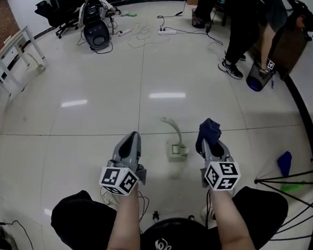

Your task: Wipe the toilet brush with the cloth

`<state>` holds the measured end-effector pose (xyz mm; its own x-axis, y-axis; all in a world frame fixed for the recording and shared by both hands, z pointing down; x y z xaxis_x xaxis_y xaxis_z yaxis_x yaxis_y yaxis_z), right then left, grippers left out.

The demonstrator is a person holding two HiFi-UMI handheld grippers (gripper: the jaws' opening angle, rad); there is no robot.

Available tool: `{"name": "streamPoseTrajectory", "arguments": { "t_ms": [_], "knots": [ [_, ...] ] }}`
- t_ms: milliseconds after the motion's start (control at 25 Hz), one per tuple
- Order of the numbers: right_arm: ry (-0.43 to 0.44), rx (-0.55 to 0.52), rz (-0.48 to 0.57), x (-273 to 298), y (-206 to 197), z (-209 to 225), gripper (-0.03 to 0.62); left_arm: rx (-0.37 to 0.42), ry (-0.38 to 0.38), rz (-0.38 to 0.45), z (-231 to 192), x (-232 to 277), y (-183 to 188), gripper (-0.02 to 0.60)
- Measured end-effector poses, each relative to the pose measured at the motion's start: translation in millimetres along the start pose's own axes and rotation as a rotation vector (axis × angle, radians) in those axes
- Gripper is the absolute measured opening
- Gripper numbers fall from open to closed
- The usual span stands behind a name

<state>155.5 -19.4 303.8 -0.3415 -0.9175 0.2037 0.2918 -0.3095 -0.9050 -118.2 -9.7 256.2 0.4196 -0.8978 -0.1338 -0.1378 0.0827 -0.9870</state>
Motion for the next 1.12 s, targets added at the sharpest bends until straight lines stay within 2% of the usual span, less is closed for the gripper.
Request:
{"name": "streamPoseTrajectory", "arguments": {
  "t_ms": [120, 320, 520, 720, 1120],
  "knots": [
    [-0.001, 0.028, 0.018, -3.7, -4.9, -1.3, 0.069, 0.073, -0.011, -0.076, 6.0, -5.0, -25.2, 0.006],
    [0.009, 0.033, 0.027, -8.9, -12.8, -7.3, 0.069, 0.072, -0.083, -0.137, 23.2, -6.0, -50.3, 0.006],
    [0.002, 0.018, 0.016, -10.5, -18.7, -6.1, 0.068, 0.062, -0.111, -0.136, 34.6, -1.7, -53.2, 0.006],
    [-0.007, -0.006, 0.006, -11.1, -20.2, -9.5, 0.067, 0.095, -0.137, -0.138, 38.2, 0.3, -48.6, 0.006],
    [0.01, 0.013, 0.014, -7.5, -18.2, -14.5, 0.067, 0.098, -0.129, -0.128, 35.9, 1.9, -41.7, 0.006]
  ]
}}
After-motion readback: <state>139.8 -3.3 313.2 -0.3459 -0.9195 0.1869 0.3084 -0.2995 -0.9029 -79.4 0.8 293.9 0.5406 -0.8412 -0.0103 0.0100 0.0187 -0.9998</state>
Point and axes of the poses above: the fingertips, and each gripper's own axes: x forward along the fingers, z to its right, y out of its top, the point moved 3 cm from there along -x, backward along the fingers, and after that the axes turned 13 degrees about x, right-handed, at the moved point
